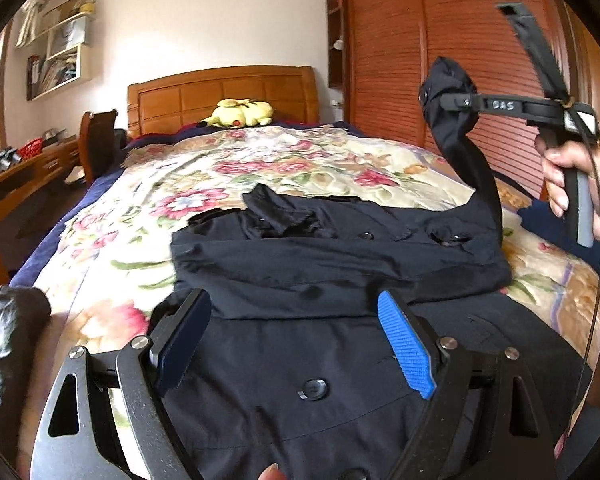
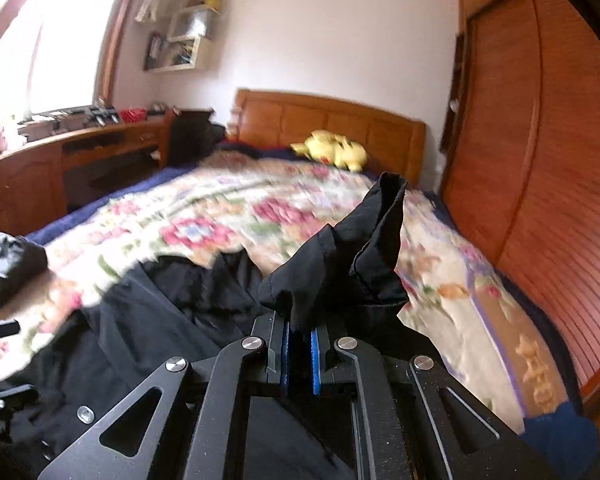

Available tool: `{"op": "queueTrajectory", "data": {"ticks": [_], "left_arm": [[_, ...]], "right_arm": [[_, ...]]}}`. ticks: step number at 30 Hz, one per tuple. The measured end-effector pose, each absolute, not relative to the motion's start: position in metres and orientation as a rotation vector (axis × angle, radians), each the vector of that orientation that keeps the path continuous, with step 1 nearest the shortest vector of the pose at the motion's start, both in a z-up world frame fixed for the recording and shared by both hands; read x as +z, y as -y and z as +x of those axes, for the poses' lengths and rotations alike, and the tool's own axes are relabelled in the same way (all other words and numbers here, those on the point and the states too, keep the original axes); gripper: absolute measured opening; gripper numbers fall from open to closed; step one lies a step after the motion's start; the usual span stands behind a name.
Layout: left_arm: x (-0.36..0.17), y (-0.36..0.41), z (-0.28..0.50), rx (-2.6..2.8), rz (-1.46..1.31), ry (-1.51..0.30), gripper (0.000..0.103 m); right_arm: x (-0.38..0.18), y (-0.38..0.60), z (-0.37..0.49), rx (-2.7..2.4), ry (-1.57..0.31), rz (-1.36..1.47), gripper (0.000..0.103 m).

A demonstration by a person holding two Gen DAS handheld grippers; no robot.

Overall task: Fold large clothes
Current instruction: 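Lift the sleeve and carry it toward the coat body with the right tool, then lower the sleeve onto the coat body and open the right tool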

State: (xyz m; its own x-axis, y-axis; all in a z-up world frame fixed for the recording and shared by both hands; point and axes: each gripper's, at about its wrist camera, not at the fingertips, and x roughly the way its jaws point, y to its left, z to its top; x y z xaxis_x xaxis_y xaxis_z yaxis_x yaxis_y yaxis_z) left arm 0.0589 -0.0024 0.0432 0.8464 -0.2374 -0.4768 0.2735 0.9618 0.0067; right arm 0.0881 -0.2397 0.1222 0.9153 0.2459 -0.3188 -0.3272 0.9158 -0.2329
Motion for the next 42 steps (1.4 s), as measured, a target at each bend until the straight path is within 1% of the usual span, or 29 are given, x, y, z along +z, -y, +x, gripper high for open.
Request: {"op": "queueTrajectory", "data": {"ticks": [6,12,22,26,28,35,37,38,39,40,41,42], "left_arm": [[0.050,-0.029,0.058,-0.225,0.021,-0.478,0.086],[0.053,-0.054,0.057,-0.191,-0.012,-0.471,0.086],[0.046,-0.077,0.059,-0.151,-0.042,-0.473,0.086],[0.046,-0.080,0.057,-0.145,-0.050,-0.465,0.086],[0.045,-0.080,0.058,-0.144,-0.047,-0.466,0.086],[0.043,-0.080,0.059,-0.144,-0.037,-0.475,0.086],[0.042,-0.080,0.060,-0.141,-0.036,-0.479,0.086],[0.041,-0.080,0.061,-0.139,-0.036,-0.483,0.086],[0.040,-0.080,0.061,-0.137,-0.035,-0.485,0.086],[0.039,-0.080,0.062,-0.135,-0.034,-0.488,0.086],[0.038,-0.080,0.063,-0.134,-0.032,-0.491,0.086],[0.037,-0.079,0.063,-0.132,-0.031,-0.494,0.086]], "right_arm": [[0.133,0.200,0.053,0.418,-0.229,-0.318,0.008],[0.126,0.186,0.038,0.518,-0.254,-0.307,0.008],[0.100,0.174,0.056,0.566,-0.386,-0.361,0.008],[0.101,0.167,0.061,0.574,-0.415,-0.382,0.008],[0.105,0.166,0.065,0.589,-0.439,-0.374,0.008],[0.082,0.150,0.071,0.622,-0.556,-0.341,0.008],[0.072,0.149,0.071,0.631,-0.593,-0.318,0.014],[0.069,0.149,0.071,0.630,-0.605,-0.309,0.016],[0.065,0.148,0.072,0.629,-0.623,-0.304,0.021],[0.062,0.148,0.072,0.632,-0.639,-0.303,0.028],[0.061,0.148,0.072,0.639,-0.650,-0.304,0.032],[0.061,0.148,0.072,0.647,-0.657,-0.305,0.041]]}}
